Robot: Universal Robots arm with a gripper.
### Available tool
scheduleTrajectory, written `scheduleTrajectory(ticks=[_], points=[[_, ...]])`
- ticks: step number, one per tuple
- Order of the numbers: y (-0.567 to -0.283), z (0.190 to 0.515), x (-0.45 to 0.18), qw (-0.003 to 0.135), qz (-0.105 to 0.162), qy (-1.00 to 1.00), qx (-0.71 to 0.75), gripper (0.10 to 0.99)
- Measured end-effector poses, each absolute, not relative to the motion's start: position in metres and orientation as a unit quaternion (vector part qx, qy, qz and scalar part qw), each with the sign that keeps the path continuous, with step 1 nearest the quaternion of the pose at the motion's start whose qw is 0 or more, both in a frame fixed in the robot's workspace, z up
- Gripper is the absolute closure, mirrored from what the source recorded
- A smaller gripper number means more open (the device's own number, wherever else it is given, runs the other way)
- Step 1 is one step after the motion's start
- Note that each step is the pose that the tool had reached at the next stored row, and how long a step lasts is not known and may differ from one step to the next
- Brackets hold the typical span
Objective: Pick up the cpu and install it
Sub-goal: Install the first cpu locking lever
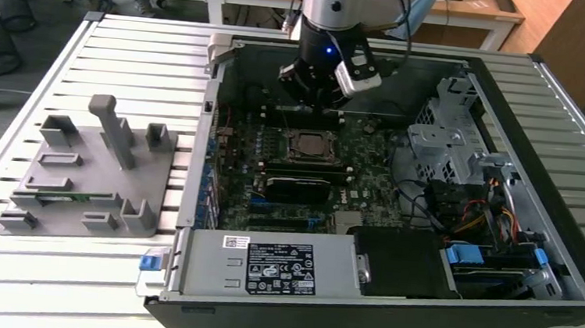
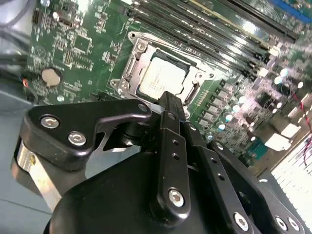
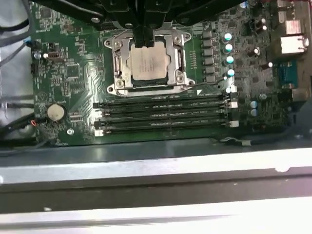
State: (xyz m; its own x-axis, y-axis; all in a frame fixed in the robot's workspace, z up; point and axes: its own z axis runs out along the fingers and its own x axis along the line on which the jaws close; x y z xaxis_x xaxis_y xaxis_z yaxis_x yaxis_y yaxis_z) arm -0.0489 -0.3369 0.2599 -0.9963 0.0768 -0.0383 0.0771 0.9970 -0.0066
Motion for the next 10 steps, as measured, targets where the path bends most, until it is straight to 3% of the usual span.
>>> scheduleTrajectory(ticks=[10], points=[[-0.337, 0.26, -0.073, 0.019, -0.004, 0.999, 0.033, 0.98]])
